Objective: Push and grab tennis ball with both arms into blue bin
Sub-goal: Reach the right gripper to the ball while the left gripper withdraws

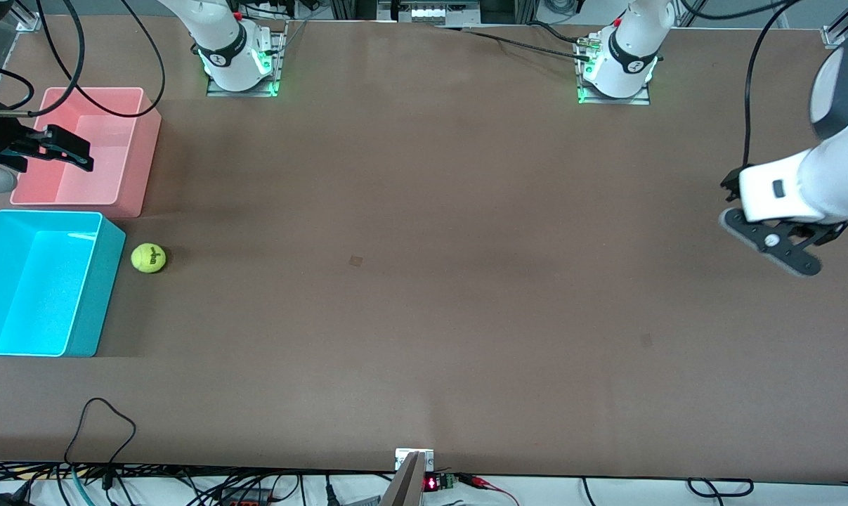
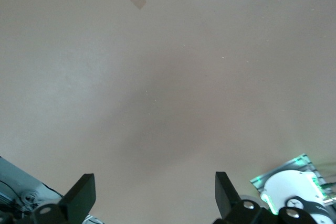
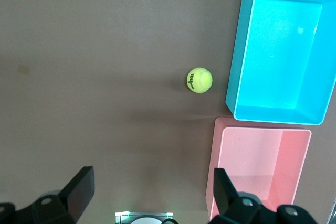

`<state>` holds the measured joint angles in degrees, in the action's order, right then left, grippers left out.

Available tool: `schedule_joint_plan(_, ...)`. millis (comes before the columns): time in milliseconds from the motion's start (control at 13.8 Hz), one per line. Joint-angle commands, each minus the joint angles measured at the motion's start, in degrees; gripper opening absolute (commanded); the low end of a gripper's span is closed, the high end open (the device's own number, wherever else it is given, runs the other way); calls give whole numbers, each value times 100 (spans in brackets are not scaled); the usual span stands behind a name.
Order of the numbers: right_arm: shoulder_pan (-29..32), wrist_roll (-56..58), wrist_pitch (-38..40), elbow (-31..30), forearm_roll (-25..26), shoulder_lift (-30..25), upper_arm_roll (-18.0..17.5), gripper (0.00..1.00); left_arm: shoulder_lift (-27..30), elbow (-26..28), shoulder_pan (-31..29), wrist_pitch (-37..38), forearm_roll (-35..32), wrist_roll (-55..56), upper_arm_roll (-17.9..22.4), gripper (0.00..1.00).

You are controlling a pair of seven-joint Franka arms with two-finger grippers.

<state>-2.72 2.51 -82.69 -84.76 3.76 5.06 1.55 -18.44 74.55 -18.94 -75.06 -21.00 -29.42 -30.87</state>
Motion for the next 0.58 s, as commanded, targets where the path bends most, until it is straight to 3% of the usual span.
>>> schedule_joint_plan(0, -27, 39, -10, -6, -42, 284, -32, 100, 51, -282, -136, 282, 167, 121, 55, 100)
schedule_joint_plan(361, -395, 206, -36, -23, 134, 909, -41, 100, -54, -504, -171, 300, 386, 508, 99, 100)
schedule_joint_plan(433, -396, 206, -19, -15, 117, 979, -41, 100, -19, -459, -102, 256, 412, 760, 134, 100)
schedule_joint_plan(506, -422, 241, -88, -58, 99, 1215, -50, 100, 190, -320, 82, 3, 639, 1763, 317, 100)
